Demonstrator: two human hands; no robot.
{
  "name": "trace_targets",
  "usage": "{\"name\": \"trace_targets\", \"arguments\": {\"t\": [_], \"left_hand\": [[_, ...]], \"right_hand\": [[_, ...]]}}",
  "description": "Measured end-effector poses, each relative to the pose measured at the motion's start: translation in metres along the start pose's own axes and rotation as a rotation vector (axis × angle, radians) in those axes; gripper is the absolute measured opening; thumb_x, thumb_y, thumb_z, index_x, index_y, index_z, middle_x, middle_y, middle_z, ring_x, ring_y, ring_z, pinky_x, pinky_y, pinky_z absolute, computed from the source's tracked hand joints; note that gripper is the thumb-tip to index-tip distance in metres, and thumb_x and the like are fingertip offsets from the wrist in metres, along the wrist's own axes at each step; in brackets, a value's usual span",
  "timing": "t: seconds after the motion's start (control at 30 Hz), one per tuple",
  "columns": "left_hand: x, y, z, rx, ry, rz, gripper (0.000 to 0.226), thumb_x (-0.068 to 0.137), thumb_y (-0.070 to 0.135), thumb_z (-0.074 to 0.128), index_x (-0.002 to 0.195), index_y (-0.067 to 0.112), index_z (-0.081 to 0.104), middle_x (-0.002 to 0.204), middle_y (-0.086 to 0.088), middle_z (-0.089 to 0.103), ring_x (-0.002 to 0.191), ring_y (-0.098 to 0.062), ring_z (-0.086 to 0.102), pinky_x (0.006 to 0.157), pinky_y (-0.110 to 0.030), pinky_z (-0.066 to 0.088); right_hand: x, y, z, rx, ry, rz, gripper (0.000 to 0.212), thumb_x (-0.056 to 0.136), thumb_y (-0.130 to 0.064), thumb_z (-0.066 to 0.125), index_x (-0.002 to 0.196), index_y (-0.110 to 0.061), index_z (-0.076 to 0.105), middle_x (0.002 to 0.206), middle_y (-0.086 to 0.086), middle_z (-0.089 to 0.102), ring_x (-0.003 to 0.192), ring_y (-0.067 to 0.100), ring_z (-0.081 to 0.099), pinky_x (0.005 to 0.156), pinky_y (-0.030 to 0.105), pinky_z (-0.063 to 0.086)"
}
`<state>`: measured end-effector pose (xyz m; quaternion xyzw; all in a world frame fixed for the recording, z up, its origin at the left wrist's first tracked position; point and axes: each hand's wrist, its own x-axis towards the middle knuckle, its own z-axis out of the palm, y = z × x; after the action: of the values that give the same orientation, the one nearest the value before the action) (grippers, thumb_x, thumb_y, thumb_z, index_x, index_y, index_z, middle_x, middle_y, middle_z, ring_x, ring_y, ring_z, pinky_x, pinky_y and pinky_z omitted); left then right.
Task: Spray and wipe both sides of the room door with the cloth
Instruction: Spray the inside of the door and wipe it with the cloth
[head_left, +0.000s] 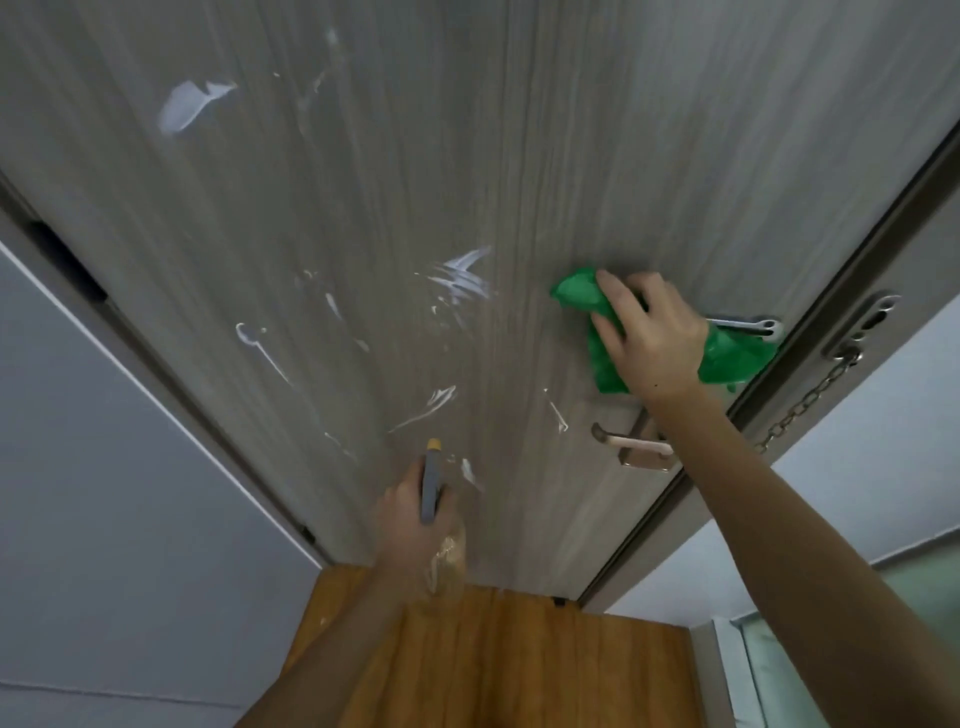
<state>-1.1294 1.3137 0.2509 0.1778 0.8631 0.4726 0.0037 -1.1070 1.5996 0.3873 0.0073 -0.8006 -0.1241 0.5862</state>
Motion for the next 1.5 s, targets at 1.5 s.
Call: {"name": "trace_targets", "arguments": {"t": [1.5], "left_hand": [[0.049,-0.038,-0.13,-0.012,0.442,-0.201,0.008,0.089,0.021,0.061,0.083,0.017,0.059,0.064,-0.003,0.057,0.057,-0.018,0.055,0.05,-0.025,0.038]], "right_hand": [[-0.055,-0.1,0.024,0.081,-0.279,0.23,0.024,0.088,-0.029,0.062,0.098,-0.009,0.069,0.076,0.006,0.06,0.06,0.022,0.059,0.044,0.029,0.046]]}}
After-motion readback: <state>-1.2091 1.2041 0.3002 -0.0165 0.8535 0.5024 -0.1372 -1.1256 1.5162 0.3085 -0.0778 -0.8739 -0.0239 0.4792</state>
